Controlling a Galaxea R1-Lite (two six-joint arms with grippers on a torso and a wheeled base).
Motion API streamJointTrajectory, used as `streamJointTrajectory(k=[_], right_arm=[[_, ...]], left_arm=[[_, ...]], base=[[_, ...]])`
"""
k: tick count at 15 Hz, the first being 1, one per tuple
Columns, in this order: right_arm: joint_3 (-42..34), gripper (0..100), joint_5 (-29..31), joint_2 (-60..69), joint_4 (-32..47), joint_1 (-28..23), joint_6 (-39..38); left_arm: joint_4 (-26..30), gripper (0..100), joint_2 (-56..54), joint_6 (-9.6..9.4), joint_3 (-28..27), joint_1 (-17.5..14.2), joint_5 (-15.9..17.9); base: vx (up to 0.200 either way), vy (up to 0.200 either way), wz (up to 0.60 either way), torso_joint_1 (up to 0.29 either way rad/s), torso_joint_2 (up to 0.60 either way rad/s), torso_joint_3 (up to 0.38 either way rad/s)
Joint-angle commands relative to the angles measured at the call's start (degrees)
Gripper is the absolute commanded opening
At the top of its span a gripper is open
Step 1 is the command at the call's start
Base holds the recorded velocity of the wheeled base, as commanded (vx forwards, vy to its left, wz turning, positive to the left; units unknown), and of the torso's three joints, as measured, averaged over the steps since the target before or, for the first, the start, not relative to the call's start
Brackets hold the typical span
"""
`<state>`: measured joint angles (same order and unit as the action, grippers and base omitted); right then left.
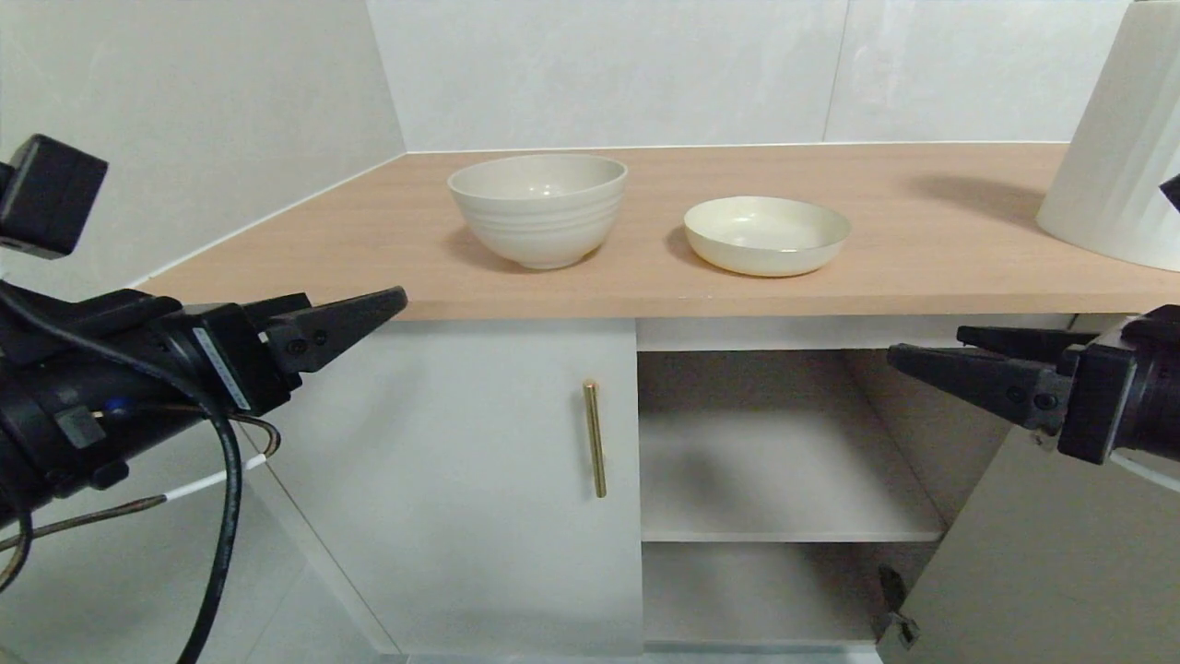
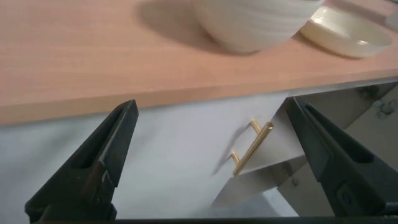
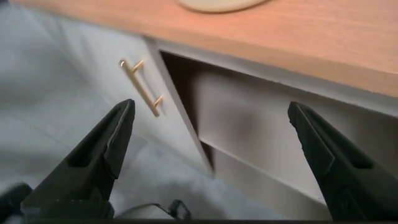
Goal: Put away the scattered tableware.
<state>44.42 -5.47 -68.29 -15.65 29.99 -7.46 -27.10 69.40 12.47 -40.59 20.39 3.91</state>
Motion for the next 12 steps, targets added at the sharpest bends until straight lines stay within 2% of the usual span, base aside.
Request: streamJointTrajectory(k=[1, 7, 12], right_arm=[[-1.4, 100, -0.2, 1.6, -0.2, 0.0, 1.1], [-2.4, 100, -1.1, 2.5, -2.1, 0.0, 1.9], [-2.4, 100, -1.1, 1.3, -2.1, 0.0, 1.9]], left_arm=[[0.2, 100, -1.5, 0.01, -0.5, 0.0, 0.0], [2.2, 100, -1.6, 0.01, -0.9, 0.0, 0.1], [2.3, 100, -1.4, 0.01, -0.8, 0.1, 0.2]], base=[[0.0, 0.0, 0.0, 0.0, 0.0, 0.0], [0.0, 0.0, 0.0, 0.0, 0.0, 0.0], [0.0, 0.0, 0.0, 0.075, -0.25, -0.259]])
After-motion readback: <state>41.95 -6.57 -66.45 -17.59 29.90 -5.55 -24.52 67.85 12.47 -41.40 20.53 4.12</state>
